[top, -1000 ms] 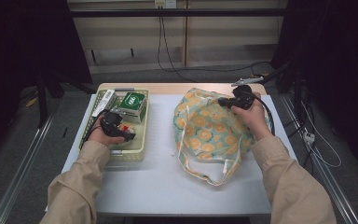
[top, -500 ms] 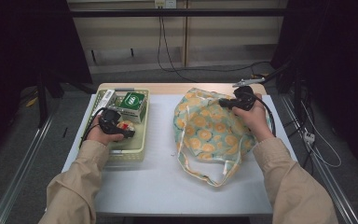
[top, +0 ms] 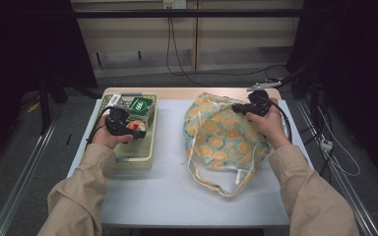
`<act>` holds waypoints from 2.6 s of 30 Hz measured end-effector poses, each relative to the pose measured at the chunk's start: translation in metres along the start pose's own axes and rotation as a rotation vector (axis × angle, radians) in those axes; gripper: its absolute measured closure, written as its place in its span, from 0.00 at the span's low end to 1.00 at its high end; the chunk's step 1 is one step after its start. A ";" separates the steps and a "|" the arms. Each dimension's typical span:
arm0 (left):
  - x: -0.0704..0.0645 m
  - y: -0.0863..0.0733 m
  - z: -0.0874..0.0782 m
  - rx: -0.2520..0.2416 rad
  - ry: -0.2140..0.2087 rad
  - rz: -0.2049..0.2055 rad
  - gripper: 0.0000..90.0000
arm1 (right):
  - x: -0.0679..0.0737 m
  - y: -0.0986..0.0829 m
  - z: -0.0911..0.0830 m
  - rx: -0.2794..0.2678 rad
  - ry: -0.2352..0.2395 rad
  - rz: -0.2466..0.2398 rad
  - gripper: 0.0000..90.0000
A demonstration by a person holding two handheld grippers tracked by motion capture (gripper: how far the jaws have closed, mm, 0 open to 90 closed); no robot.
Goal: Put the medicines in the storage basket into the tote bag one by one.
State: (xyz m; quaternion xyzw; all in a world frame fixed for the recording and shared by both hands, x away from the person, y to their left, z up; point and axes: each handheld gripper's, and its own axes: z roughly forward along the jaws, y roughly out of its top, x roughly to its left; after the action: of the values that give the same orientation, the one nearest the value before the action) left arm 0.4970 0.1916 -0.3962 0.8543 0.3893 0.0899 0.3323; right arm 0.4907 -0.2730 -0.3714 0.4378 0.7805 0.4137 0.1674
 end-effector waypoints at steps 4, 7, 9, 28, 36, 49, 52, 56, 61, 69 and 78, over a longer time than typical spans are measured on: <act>-0.004 0.008 -0.016 -0.027 -0.007 -0.012 0.23 | 0.000 0.000 0.000 -0.005 0.000 0.007 1.00; -0.008 0.015 -0.027 -0.048 -0.017 0.000 0.23 | 0.001 -0.001 0.002 -0.001 0.004 0.008 1.00; -0.013 0.020 -0.033 -0.059 -0.027 0.013 0.23 | 0.001 0.000 0.002 -0.003 0.006 0.007 1.00; -0.099 0.066 -0.024 -0.099 -0.212 0.164 0.23 | 0.006 0.001 0.005 -0.005 0.012 0.009 1.00; -0.125 0.072 -0.011 -0.109 -0.260 0.205 0.23 | 0.006 0.001 0.006 -0.004 0.009 0.008 1.00; -0.154 0.080 0.018 -0.083 -0.310 0.254 0.23 | 0.027 0.013 0.012 -0.037 0.069 -0.002 1.00; -0.155 0.081 0.022 -0.069 -0.306 0.265 0.23 | 0.028 0.018 0.009 -0.048 0.073 0.000 1.00; -0.156 0.082 0.030 -0.085 -0.310 0.257 0.23 | 0.026 0.023 0.005 -0.062 0.070 0.018 1.00; -0.160 0.083 0.041 -0.087 -0.311 0.247 0.23 | 0.025 0.022 0.005 -0.060 0.068 0.025 1.00; -0.169 0.087 0.067 -0.072 -0.301 0.254 0.23 | 0.026 0.020 0.014 -0.046 0.072 0.020 1.00; -0.163 0.090 0.107 -0.054 -0.267 0.241 0.22 | 0.017 0.016 0.022 -0.038 0.074 0.040 1.00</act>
State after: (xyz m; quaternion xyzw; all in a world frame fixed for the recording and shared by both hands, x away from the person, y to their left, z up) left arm 0.4844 -0.0230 -0.4028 0.8899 0.2340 0.0251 0.3907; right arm 0.5036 -0.2432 -0.3702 0.4347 0.7691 0.4476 0.1383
